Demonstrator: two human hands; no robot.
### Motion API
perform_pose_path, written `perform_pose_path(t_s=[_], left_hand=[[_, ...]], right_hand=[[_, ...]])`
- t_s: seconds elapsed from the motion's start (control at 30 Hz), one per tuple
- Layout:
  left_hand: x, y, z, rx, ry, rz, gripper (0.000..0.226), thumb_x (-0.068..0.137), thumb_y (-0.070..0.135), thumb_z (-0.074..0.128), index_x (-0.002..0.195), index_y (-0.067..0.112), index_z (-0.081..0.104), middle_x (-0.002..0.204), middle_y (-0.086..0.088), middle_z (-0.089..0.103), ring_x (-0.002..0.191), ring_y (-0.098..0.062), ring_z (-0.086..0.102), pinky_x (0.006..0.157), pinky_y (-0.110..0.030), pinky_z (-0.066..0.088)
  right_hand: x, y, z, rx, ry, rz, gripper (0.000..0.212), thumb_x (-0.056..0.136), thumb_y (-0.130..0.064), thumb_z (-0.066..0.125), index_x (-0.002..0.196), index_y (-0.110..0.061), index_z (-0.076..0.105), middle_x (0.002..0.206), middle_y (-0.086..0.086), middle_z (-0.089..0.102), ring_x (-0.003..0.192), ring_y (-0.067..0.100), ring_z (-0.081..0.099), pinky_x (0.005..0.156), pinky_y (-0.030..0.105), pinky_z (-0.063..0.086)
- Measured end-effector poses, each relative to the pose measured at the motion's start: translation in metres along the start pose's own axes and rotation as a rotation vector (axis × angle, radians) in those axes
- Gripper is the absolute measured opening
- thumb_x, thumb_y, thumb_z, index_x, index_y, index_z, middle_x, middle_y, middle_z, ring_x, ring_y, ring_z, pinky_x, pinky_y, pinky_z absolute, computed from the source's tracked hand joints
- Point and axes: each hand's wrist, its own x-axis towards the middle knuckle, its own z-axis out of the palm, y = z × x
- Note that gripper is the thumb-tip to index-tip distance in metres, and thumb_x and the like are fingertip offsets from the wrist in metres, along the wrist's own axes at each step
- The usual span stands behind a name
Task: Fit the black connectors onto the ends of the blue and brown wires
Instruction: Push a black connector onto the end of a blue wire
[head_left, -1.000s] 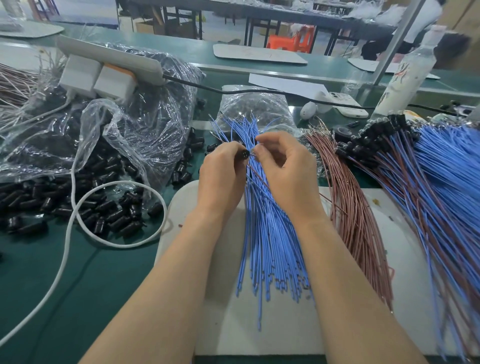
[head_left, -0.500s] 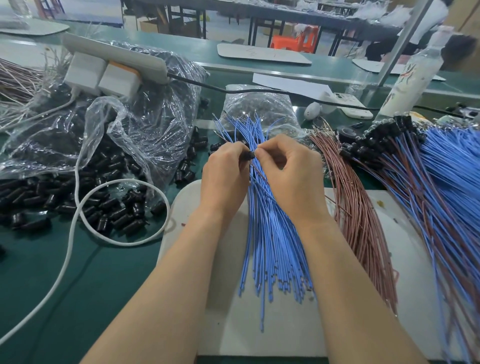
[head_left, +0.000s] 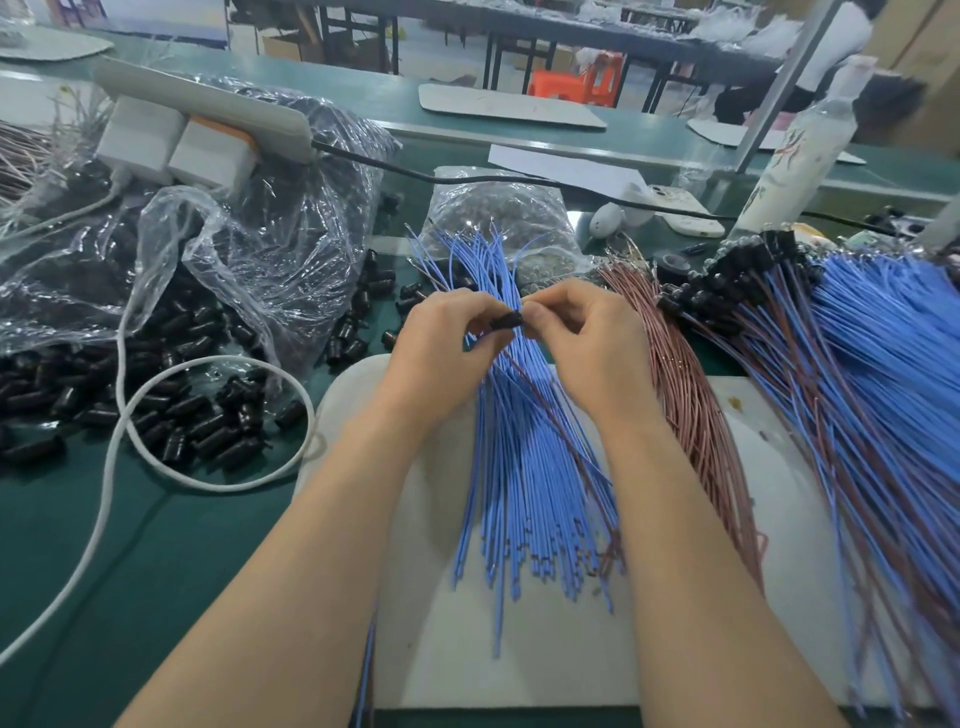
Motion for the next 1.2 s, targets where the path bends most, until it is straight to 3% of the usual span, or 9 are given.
perform_pose_path(t_s=[0.1,0.27,0.47,0.6,0.7,0.8,0.93,1.1,1.2], left_hand=[[0.000,0.000,-0.001,-0.002,0.003,0.005,0.015,0.082,0.009,0.070,0.096,0.012,0.073,0.088,-0.003,0.070,0.085,-0.018,0.062,0.084,-0.036,0.050],[-0.001,0.000,-0.002,0.016,0.010,0.035,0.015,0.081,0.008,0.071,0.095,0.011,0.074,0.084,-0.003,0.068,0.079,-0.016,0.060,0.078,-0.029,0.048],[-0.001,0.001,-0.003,-0.065,0.045,0.007,0.016,0.082,0.006,0.069,0.097,0.011,0.072,0.079,0.015,0.061,0.073,0.005,0.056,0.072,-0.003,0.039],[0.000,-0.002,-0.003,-0.133,0.006,-0.082,0.012,0.084,0.019,0.071,0.095,0.022,0.069,0.074,0.017,0.061,0.068,0.013,0.054,0.068,-0.001,0.037],[-0.001,-0.003,-0.003,-0.159,-0.048,-0.112,0.009,0.084,0.025,0.070,0.090,0.030,0.066,0.073,0.011,0.067,0.064,0.011,0.054,0.064,-0.001,0.035],[0.000,-0.004,-0.003,-0.212,-0.096,-0.165,0.008,0.085,0.026,0.070,0.090,0.032,0.066,0.077,0.007,0.072,0.067,0.006,0.059,0.066,-0.007,0.040],[0.000,-0.003,-0.004,-0.338,-0.140,-0.196,0.012,0.088,0.016,0.065,0.090,0.028,0.066,0.083,0.002,0.074,0.084,-0.014,0.069,0.089,-0.038,0.052],[0.000,-0.002,-0.002,-0.321,-0.096,-0.177,0.010,0.088,0.012,0.065,0.090,0.021,0.068,0.085,-0.001,0.073,0.088,-0.020,0.068,0.090,-0.046,0.050],[0.000,-0.003,-0.002,-0.262,-0.060,-0.169,0.009,0.086,0.014,0.067,0.088,0.022,0.068,0.085,0.001,0.073,0.087,-0.018,0.068,0.088,-0.040,0.051]], right_hand=[[0.000,0.002,0.002,0.056,-0.036,0.033,0.009,0.089,-0.012,0.064,0.092,-0.007,0.071,0.084,0.003,0.073,0.082,0.014,0.069,0.085,0.038,0.054],[0.000,0.005,0.007,0.102,-0.062,0.058,0.009,0.088,-0.011,0.064,0.091,-0.006,0.071,0.084,0.007,0.073,0.083,0.020,0.070,0.086,0.042,0.054],[0.000,0.003,0.010,0.455,-0.016,0.238,0.014,0.094,-0.010,0.057,0.086,-0.011,0.069,0.080,0.009,0.072,0.075,0.019,0.072,0.070,0.024,0.057],[0.002,0.003,0.011,0.599,-0.037,0.325,0.017,0.094,-0.014,0.058,0.082,-0.009,0.069,0.074,0.007,0.072,0.068,0.014,0.070,0.064,0.020,0.054],[0.003,0.005,0.010,0.506,-0.040,0.281,0.015,0.092,-0.015,0.060,0.081,-0.010,0.068,0.075,0.007,0.071,0.066,0.012,0.068,0.065,0.020,0.053],[0.003,0.006,0.010,0.450,-0.029,0.254,0.012,0.093,-0.012,0.059,0.085,-0.008,0.067,0.077,0.007,0.071,0.064,0.008,0.068,0.062,0.015,0.051],[0.002,0.008,0.010,0.399,-0.004,0.235,0.013,0.093,-0.013,0.058,0.083,-0.012,0.067,0.077,0.003,0.071,0.064,0.003,0.067,0.059,0.011,0.048],[0.002,0.007,0.013,0.458,-0.017,0.255,0.015,0.093,-0.012,0.058,0.080,-0.014,0.064,0.076,0.003,0.070,0.066,0.004,0.067,0.064,0.016,0.051],[-0.001,0.005,0.015,0.540,-0.040,0.278,0.017,0.094,-0.008,0.056,0.078,-0.012,0.063,0.074,0.003,0.068,0.064,0.006,0.067,0.066,0.018,0.054]])
